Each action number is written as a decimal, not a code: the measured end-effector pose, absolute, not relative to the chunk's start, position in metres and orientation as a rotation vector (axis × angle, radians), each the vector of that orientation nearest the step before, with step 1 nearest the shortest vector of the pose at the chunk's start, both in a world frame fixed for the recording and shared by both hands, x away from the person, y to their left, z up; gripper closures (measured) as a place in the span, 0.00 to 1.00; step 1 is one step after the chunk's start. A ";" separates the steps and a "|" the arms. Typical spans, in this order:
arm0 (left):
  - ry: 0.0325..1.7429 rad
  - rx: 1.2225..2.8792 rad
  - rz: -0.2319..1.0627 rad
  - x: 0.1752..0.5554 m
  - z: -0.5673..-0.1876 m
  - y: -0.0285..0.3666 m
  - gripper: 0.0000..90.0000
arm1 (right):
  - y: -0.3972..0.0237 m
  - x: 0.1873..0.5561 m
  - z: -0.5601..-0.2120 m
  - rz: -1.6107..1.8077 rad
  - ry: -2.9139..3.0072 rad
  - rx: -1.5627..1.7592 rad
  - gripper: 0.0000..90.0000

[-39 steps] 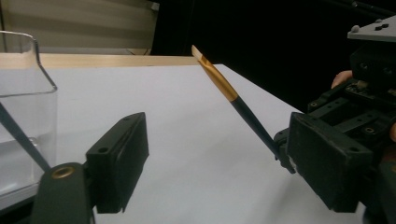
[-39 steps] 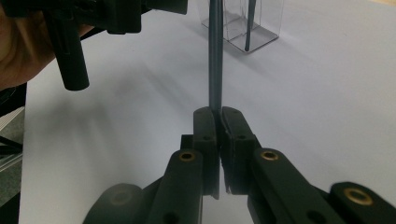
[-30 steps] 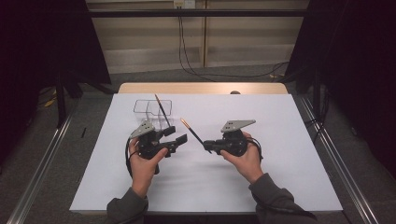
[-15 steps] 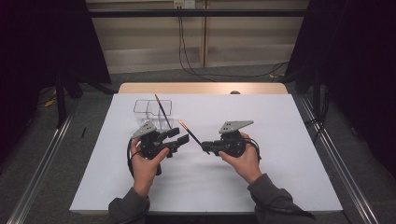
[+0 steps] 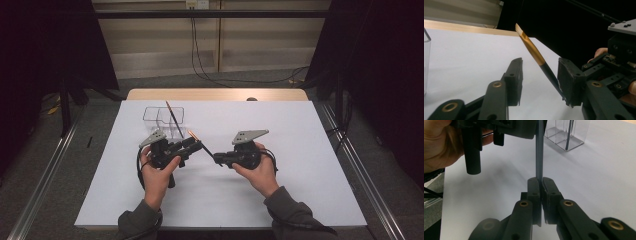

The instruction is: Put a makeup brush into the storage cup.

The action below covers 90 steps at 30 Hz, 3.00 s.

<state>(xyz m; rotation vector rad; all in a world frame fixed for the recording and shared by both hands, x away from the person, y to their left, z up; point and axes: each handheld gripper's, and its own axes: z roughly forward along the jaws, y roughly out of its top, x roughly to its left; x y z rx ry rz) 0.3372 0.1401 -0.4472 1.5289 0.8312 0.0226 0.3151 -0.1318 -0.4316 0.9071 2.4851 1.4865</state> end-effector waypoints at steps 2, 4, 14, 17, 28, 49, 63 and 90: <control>0.838 1.523 0.016 0.337 -0.448 0.141 0.65 | -0.131 0.315 -0.432 1.488 2.488 0.911 0.95; 0.844 1.509 0.003 0.337 -0.448 0.141 0.67 | -0.131 0.315 -0.431 1.485 2.490 0.906 0.95; 0.841 1.492 -0.014 0.337 -0.448 0.141 0.75 | -0.127 0.315 -0.432 1.488 2.502 0.895 0.95; 0.843 1.482 -0.020 0.337 -0.449 0.141 0.79 | -0.127 0.315 -0.432 1.490 2.501 0.894 0.95; 0.824 1.467 -0.043 0.337 -0.447 0.139 0.86 | -0.124 0.315 -0.435 1.479 2.513 0.895 0.95; 0.811 1.452 -0.071 0.334 -0.444 0.135 0.93 | -0.125 0.316 -0.438 1.529 2.509 0.920 0.98; 0.789 1.504 -0.041 0.333 -0.438 0.136 0.93 | -0.138 0.317 -0.436 1.545 2.412 0.959 0.54; 0.790 1.534 0.009 0.333 -0.433 0.144 0.93 | -0.174 0.314 -0.436 1.539 2.353 0.947 0.17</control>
